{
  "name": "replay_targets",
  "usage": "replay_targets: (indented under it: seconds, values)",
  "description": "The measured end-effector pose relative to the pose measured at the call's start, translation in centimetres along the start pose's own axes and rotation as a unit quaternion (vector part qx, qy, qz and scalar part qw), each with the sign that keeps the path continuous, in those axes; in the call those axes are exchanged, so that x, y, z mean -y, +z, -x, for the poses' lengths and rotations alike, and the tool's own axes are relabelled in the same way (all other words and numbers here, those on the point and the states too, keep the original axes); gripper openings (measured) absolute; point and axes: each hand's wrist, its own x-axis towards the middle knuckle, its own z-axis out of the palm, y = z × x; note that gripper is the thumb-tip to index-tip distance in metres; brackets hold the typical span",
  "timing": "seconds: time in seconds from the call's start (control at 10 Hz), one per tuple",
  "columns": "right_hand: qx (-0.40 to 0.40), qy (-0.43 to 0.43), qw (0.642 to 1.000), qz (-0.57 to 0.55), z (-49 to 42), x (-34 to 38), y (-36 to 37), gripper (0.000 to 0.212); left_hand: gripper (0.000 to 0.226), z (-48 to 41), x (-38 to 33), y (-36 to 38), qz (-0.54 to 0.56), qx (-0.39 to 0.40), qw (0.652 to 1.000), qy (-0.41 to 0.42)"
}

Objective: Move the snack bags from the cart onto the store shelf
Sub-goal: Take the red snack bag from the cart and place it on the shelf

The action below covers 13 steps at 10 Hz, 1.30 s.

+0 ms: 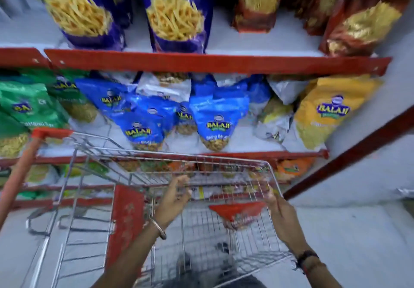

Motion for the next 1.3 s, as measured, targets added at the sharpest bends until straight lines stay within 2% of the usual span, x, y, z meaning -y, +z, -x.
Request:
replay_targets:
  seconds: [0.1,0.2,0.3,0.4,0.5,0.6,0.7,0.8,0.9,1.0,1.1,1.2,1.3]
  values:
    - [0.042,0.1,0.992,0.068,0.5,-5.2,1.1,0.029,0.044,0.9,4.2,3.5,-0.018,0.033,0.995,-0.096]
    - [0.142,0.198,0.965,0.096,-1.5,-7.6,2.2,0.037,0.046,0.9,7.1,6.6,0.041,0.041,0.99,-0.128]
    - [0.189,0.215,0.958,0.0,-4.9,-11.1,3.5,0.062,0.056,-0.7,9.9,9.6,0.097,0.06,0.978,-0.174]
    - [0.157,0.147,0.976,-0.007,-7.0,-13.8,5.0,0.052,0.063,-2.2,12.4,12.7,0.116,0.097,0.964,-0.219]
    - [0.139,0.152,0.977,0.048,-8.5,-13.5,6.7,0.023,0.06,-3.3,13.3,15.6,0.117,0.097,0.958,-0.245]
    - [0.065,0.133,0.989,0.019,-8.2,-12.6,7.1,0.024,0.044,-3.8,14.5,17.6,0.164,0.026,0.946,-0.278]
    - [0.034,0.136,0.99,0.004,-8.0,-13.4,7.5,0.017,0.023,-4.2,15.0,17.9,0.154,-0.039,0.934,-0.319]
    - [0.041,0.147,0.988,0.031,-7.7,-14.2,7.6,0.01,0.037,-4.6,14.4,16.9,0.101,-0.061,0.95,-0.289]
    - [0.034,0.117,0.992,0.032,-7.5,-13.1,6.5,0.009,0.05,-4.7,12.9,14.8,0.03,-0.067,0.974,-0.216]
    - [0.022,0.045,0.999,-0.008,-7.5,-11.4,4.5,0.022,0.044,-4.4,7.9,12.2,0.037,-0.048,0.976,-0.211]
    - [0.0,-0.003,0.997,-0.073,-8.1,-10.1,2.4,0.057,0.023,-3.8,3.7,10.2,-0.002,-0.049,0.993,-0.108]
    - [-0.008,-0.029,0.984,-0.178,-8.2,-5.2,-0.8,0.061,0.01,-3.6,-1.1,8.5,0.066,-0.104,0.992,-0.002]
    - [-0.034,-0.078,0.966,-0.246,-8.0,1.1,-4.9,0.042,0.012,-3.8,-6.6,6.6,0.107,-0.136,0.982,0.07]
